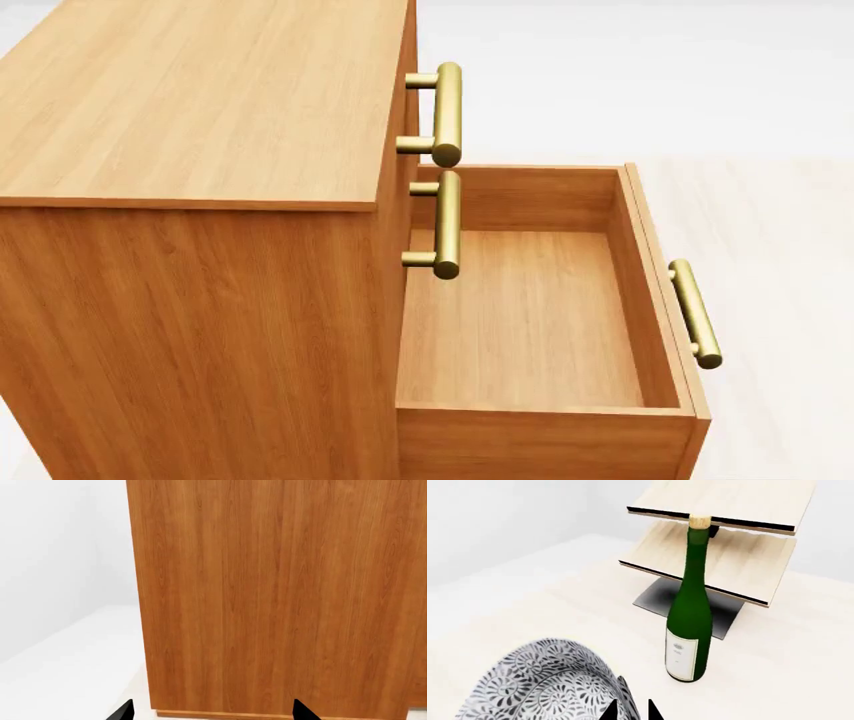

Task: Put the bowl in the bottom drawer of the cabinet and close it.

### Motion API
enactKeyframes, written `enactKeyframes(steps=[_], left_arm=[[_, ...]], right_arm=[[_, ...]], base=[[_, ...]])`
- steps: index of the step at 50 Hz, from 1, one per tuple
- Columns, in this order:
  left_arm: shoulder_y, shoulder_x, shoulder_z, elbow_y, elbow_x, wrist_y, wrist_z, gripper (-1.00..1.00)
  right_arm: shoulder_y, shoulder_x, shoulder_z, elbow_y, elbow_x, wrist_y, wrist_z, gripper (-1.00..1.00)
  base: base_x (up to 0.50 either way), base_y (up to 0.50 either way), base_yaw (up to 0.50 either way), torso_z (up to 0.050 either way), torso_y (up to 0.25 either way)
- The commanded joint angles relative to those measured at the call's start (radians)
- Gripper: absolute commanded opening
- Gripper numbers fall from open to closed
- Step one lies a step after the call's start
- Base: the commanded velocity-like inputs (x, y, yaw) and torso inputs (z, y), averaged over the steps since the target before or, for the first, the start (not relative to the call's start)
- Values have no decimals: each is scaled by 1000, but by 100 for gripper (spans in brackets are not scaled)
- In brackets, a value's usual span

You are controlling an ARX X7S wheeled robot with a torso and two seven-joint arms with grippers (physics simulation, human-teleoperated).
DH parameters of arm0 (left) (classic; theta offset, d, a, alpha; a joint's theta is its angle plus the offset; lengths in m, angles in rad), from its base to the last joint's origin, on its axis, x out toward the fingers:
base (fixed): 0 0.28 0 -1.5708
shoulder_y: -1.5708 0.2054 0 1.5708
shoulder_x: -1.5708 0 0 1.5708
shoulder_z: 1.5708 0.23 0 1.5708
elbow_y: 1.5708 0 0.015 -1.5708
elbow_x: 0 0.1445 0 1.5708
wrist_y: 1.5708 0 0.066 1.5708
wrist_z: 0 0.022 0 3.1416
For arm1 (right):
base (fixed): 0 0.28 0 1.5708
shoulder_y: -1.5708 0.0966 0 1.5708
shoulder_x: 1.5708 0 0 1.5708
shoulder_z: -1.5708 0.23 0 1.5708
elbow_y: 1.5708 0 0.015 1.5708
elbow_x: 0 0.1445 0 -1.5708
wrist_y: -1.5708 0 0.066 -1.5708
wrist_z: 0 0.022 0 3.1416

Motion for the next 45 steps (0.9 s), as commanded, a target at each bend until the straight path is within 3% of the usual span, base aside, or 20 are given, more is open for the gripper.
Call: enactKeyframes(steps=[1, 45], left_arm=[[1, -4, 2, -1, -3, 6, -1, 100], [3, -16, 8, -4, -17, 22, -3, 100]], right_arm=[[88, 15, -98, -47, -24, 0, -34, -100], [485, -88, -381, 326, -91, -79, -128, -100]], base=[[0, 0, 0, 0, 0], [0, 0, 0, 0, 0]])
